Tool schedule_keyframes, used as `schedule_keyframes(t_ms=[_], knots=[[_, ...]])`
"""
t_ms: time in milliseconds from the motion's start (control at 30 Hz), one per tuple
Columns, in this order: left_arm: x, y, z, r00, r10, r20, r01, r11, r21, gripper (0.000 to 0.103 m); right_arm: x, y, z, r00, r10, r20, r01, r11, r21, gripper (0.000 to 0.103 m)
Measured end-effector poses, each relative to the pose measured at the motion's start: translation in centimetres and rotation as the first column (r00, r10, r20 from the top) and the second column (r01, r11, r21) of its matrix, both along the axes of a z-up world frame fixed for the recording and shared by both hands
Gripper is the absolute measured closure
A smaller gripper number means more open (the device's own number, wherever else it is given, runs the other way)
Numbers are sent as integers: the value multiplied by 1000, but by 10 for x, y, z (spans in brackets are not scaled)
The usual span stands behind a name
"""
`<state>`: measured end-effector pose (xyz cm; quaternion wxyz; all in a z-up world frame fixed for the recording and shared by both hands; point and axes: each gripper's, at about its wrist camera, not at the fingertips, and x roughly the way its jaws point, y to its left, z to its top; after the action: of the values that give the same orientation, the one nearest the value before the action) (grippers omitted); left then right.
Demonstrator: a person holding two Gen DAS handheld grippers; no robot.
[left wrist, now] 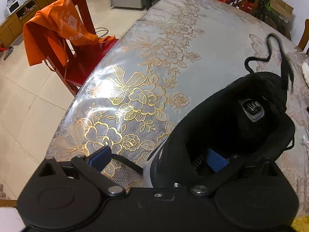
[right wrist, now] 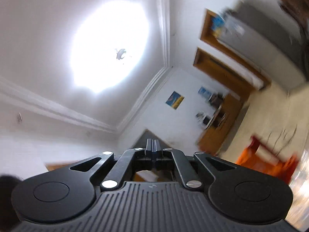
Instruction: Lace up shoes with both hands
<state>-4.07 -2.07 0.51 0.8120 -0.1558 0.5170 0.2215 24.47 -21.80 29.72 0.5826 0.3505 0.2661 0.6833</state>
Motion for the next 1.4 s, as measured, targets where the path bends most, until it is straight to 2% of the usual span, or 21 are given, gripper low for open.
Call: schedule_keyframes(t_ms=[67, 133, 167, 233, 333, 467, 533, 600, 700, 800, 933, 1000, 1133, 1233, 1267, 1300, 1367, 1400], knots=[[-1, 0, 2, 1000, 3, 4, -3, 1000, 3, 0, -7, 8, 1, 996, -4, 87, 14, 993, -114, 96], [-2, 0, 3, 1000, 5, 8, -6, 1000, 6, 0, -21, 19, -20, 988, 7, 155, 40, 953, -301, 70], [-3, -1, 4, 1000, 7, 10, -7, 1000, 7, 0, -31, 22, -37, 982, 13, 188, 63, 917, -393, 50], [-4, -1, 6, 1000, 10, 14, -10, 1000, 10, 0, -54, 24, -81, 960, 32, 277, 131, 825, -550, 47], [-6, -1, 9, 1000, 14, 20, -14, 1000, 14, 0, -94, 18, -153, 914, 74, 400, 251, 670, -699, 47], [-15, 1, 23, 998, 24, 52, -26, 999, 35, 0, -140, -4, -227, 894, 127, 429, 306, 526, -794, 47], [-22, 5, 32, 997, 47, 67, -49, 998, 34, 0, -156, -13, -247, 899, 126, 420, 308, 500, -810, 47], [-32, 12, 39, 994, 82, 73, -84, 996, 35, 0, -169, -22, -255, 907, 132, 399, 282, 513, -811, 47], [-46, 15, 43, 989, 115, 88, -114, 993, -14, 0, -186, -23, -262, 918, 155, 365, 227, 549, -805, 47], [-60, 12, 48, 983, 145, 109, -142, 989, -40, 1, -193, -6, -262, 909, 206, 361, 184, 579, -795, 47], [-80, 4, 58, 971, 163, 172, -155, 986, -58, 1, -208, -3, -262, 877, 293, 381, 133, 615, -777, 47], [-87, 3, 60, 965, 189, 183, -185, 982, -43, 1, -217, 3, -264, 845, 367, 389, 83, 630, -772, 47], [-102, 6, 57, 952, 249, 178, -247, 968, -36, 1, -229, 28, -276, 777, 511, 367, -40, 623, -781, 48], [-110, 9, 54, 945, 283, 167, -281, 959, -32, 1, -232, 51, -286, 755, 531, 386, -45, 628, -777, 49], [-112, 10, 54, 942, 292, 164, -291, 956, -30, 1, -229, 58, -290, 769, 518, 376, -41, 626, -778, 52], [-115, 10, 54, 940, 299, 164, -299, 954, -26, 1, -226, 65, -294, 787, 502, 359, -39, 621, -783, 62], [-120, 11, 55, 937, 309, 159, -311, 950, -17, 1, -211, 76, -300, 857, 417, 304, -23, 620, -784, 83], [-122, 13, 55, 937, 312, 159, -314, 949, -16, 1, -202, 80, -302, 892, 359, 274, -11, 625, -781, 84]])
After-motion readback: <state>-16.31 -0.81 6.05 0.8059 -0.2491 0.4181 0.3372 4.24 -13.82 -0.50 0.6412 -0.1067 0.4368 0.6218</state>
